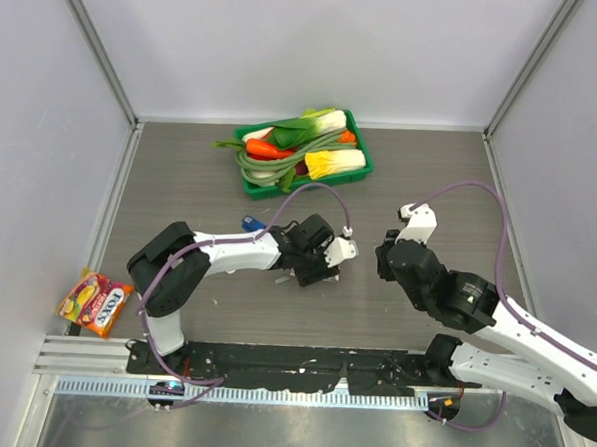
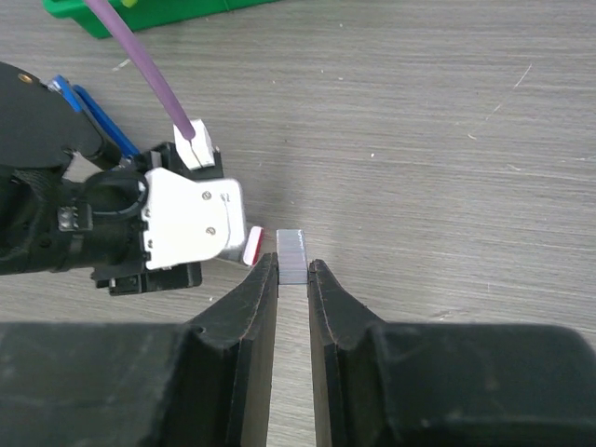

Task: Unload the staples from the stapler

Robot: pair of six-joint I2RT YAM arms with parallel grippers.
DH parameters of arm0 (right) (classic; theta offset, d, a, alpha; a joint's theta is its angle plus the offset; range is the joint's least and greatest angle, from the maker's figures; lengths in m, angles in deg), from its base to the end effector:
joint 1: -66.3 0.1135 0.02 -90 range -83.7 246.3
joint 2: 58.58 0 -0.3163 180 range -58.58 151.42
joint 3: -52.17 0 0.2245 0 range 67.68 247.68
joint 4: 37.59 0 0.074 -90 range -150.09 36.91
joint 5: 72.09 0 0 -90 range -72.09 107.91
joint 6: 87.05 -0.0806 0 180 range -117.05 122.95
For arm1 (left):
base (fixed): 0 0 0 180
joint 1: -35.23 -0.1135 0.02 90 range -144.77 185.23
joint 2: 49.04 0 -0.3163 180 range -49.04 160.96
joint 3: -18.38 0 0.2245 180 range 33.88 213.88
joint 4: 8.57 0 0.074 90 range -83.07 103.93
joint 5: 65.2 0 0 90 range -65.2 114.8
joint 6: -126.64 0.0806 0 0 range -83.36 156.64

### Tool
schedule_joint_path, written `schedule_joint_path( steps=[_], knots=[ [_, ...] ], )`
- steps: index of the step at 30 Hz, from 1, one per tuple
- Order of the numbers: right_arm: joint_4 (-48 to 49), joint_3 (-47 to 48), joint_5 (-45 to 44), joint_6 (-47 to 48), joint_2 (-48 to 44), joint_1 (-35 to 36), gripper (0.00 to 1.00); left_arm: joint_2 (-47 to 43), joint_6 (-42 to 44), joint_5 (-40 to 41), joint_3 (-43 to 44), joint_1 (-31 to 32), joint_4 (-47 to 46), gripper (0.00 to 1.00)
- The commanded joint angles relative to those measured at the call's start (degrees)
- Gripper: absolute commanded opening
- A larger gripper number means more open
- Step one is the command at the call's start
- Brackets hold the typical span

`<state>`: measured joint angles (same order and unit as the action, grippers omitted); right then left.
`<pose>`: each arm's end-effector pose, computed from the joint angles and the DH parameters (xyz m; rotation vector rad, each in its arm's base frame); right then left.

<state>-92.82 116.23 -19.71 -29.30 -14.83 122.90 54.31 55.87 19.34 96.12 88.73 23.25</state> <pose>0.1044 0.0690 0.3312 -0.0752 2.0489 0.2458 0.2190 -0.3088 0.1942 1.5737 2.0760 -0.3429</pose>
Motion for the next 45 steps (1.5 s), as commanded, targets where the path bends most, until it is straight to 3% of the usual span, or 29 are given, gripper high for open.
schedule_joint_path(
  steps=[1,4,8,17,28,45],
  knots=[
    [4.21,-1.44,-0.52,-0.09,0.99,-0.26,0.06,-1.57,-6.3,-0.59,-1.16,-0.32,5.83,0.6],
    [5.62,-2.5,-0.08,-0.09,1.34,-0.44,0.06,-2.45,-8.32,-4.37,-0.54,-0.76,6.62,0.67],
    [8.69,-4.25,1.5,-0.18,2.22,-0.7,0.06,-3.33,-10.69,-8.94,1.83,-3.13,8.55,0.85],
    [22.48,-9.18,8.96,0.52,10.99,-1.32,0.04,-7.09,-13.52,-20.03,11.15,-15.17,14.09,0.89],
    [41.37,-13.4,13.81,-2.9,24.01,-0.97,0.01,-15.63,-8.94,-21.26,6.32,-17.9,17.43,0.72],
    [40.08,-11.56,3.09,-8.62,32.8,4.22,0.01,-19.5,-4.46,-16.61,-0.8,-17.99,17.0,0.7]
  ],
)
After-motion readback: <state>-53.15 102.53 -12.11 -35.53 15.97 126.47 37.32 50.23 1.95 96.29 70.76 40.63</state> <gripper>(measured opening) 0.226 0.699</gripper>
